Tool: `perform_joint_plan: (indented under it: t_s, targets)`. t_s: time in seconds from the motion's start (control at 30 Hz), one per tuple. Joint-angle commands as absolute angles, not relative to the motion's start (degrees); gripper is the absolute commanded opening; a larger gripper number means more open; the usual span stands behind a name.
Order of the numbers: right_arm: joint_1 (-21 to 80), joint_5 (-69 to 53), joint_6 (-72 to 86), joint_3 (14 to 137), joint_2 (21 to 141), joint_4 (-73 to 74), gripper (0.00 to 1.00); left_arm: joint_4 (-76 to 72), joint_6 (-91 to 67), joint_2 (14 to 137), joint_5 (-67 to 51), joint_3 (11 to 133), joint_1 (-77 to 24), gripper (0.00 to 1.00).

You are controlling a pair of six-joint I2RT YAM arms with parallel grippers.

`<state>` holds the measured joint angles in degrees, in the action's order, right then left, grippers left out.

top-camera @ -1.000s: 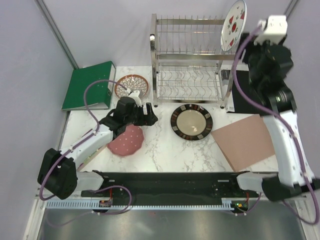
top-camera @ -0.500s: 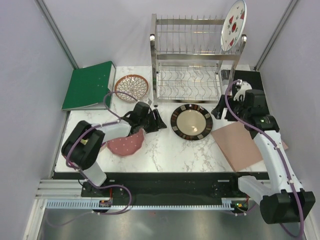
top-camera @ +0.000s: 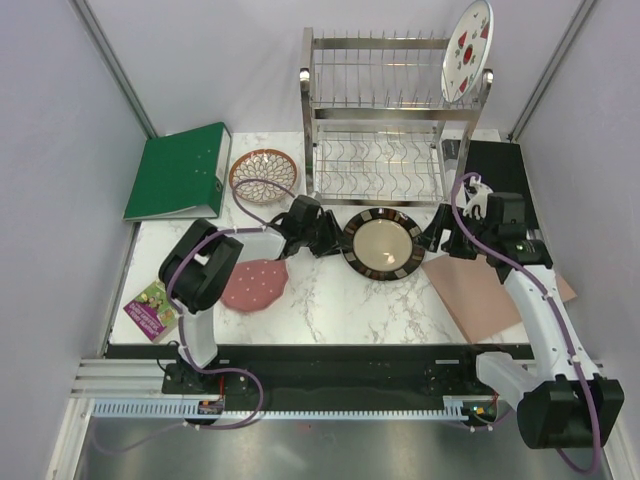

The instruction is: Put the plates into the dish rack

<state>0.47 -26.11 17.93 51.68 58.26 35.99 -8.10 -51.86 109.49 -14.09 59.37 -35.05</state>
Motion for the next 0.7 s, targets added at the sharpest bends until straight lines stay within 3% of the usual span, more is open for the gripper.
perform_joint_plan:
  t_s: [0.0, 0.23, 0.27, 0.3, 0.33, 0.47, 0.67]
  targets:
    - [0.2, -26.6, 19.1, 48.8, 57.7, 35.1, 0.88, -10.5, -56.5, 111.4, -15.2, 59.6, -36.4, 0.46]
    - [0.3, -29.2, 21.7, 42.3, 59.5, 31.3, 0.88, -15.2, -62.0, 114.2, -18.7, 57.8, -37.1, 0.31]
    - [-1.8, -31.4, 22.1, 41.5, 60.0, 30.4, 0.88, -15.5, -62.4, 114.2, -19.1, 57.6, -37.0, 0.26]
    - [-2.3, -33.2, 22.2, 40.1, 61.6, 28.6, 0.87, -15.5, -62.7, 113.6, -19.2, 57.3, -37.0, 0.11]
    - [-2.9, -34.9, 22.4, 39.6, 62.8, 28.0, 0.85, -15.4, -62.9, 113.0, -19.2, 56.9, -36.9, 0.03]
    - [-4.2, -43.4, 22.9, 38.3, 68.9, 23.3, 0.83, -14.1, -64.2, 107.9, -19.8, 52.2, -36.0, 0.02]
    - [-4.5, -45.5, 21.7, 37.0, 74.3, 17.1, 0.85, -9.2, -61.2, 99.1, -23.6, 43.9, -33.2, 0.02]
